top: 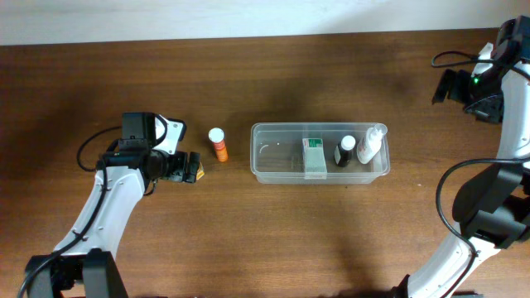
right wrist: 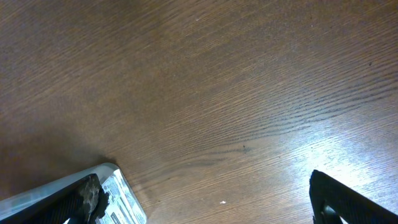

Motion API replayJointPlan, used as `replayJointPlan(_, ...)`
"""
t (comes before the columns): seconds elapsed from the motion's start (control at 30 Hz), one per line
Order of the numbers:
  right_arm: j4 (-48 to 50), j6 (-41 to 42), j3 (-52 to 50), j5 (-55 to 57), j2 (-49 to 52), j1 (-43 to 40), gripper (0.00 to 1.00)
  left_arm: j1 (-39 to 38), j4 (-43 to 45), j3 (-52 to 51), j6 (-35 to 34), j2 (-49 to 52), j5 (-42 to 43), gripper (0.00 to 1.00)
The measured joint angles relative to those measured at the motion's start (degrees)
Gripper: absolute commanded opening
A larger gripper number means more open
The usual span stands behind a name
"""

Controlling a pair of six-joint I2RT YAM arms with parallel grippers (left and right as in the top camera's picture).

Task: Pack container
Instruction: 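Move the left gripper down around the gold-lidded jar, then close the left gripper on the gold jar and lift it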

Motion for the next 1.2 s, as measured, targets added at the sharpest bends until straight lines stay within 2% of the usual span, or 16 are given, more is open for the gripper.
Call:
replayJointPlan(0.17,0.0,-0.02,0.0,0.0,0.0,0.0,0.98,-0.85,-0.83,0.04,-0.31,1.51,0.76,0.99)
replayJointPlan(0.43,0.0,0.0,0.0,0.0,0.0,0.0,0.98,-1.7,-0.66,0.09,-4.76,7.67,-2.1,0.99)
replayJointPlan(0.63,-0.02,0.0,0.0,0.0,0.0,0.0,0.98,-1.7,2.1,0.15,-5.6,7.96,-3.52,0.99)
replayJointPlan(0.93,-0.02,0.0,0.0,0.0,0.0,0.0,0.99,-1.73,2.14,0.15,-7.54,8.0,-12.39,0.99)
replayJointPlan(1.2,0.0,0.02,0.0,0.0,0.0,0.0,0.98,-1.73,2.54,0.15,-8.44,8.04,-13.53,0.99)
